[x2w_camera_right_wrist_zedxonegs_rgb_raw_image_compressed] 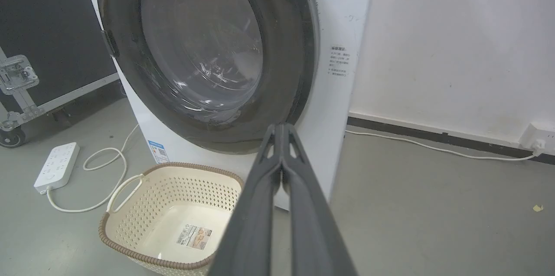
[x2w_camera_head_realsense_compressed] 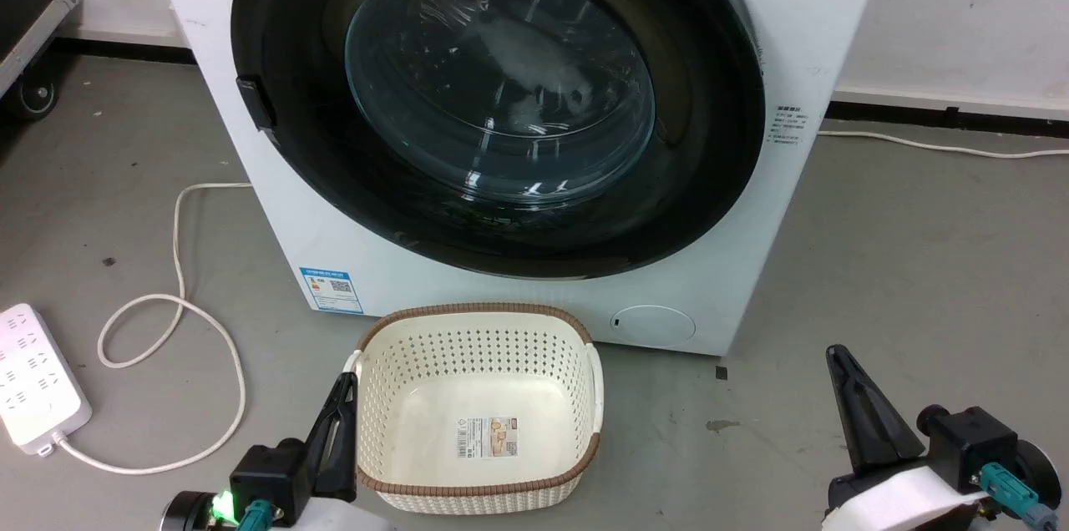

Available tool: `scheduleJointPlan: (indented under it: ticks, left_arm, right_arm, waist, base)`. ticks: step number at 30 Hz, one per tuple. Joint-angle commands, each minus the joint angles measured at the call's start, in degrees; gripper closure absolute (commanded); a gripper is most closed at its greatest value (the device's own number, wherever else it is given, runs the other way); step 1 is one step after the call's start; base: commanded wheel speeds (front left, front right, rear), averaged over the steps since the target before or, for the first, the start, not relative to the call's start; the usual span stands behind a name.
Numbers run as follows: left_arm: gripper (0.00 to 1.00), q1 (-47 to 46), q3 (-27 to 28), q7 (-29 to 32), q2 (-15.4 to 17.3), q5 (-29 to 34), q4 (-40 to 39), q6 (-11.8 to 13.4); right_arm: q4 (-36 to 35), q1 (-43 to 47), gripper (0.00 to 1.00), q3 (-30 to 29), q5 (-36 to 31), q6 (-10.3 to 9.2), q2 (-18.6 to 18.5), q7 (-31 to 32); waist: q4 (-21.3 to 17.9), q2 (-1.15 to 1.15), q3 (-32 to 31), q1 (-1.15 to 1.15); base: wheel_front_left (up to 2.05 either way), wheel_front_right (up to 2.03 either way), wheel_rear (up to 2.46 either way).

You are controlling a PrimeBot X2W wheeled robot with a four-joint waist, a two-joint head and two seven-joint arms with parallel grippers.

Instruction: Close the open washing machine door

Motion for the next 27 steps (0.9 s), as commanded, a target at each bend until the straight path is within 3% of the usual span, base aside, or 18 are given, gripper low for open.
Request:
scheduleJointPlan:
  ticks: [1,27]
  left_arm:
    - [1.0,-0.53,0.18,0.26,-0.19,0.42,-0.37,0.29]
    - [1.0,-1.07,1.16,3.31,-0.38,1.49,-1.67,0.53]
  right_arm:
    - [-0.57,0.08,1.0,0.09,-0.32,-0.02,0.06,0.28]
    - [-2.24,0.14,1.0,0.46,-0.95,-0.03,0.1,3.33]
  waist:
    - [-0.03,0.0,0.0,0.0]
    - [-0.81,0.0,-0.09,0.0]
  base:
    - [0.0,0.0,0.0]
    - [0.0,0.0,0.0]
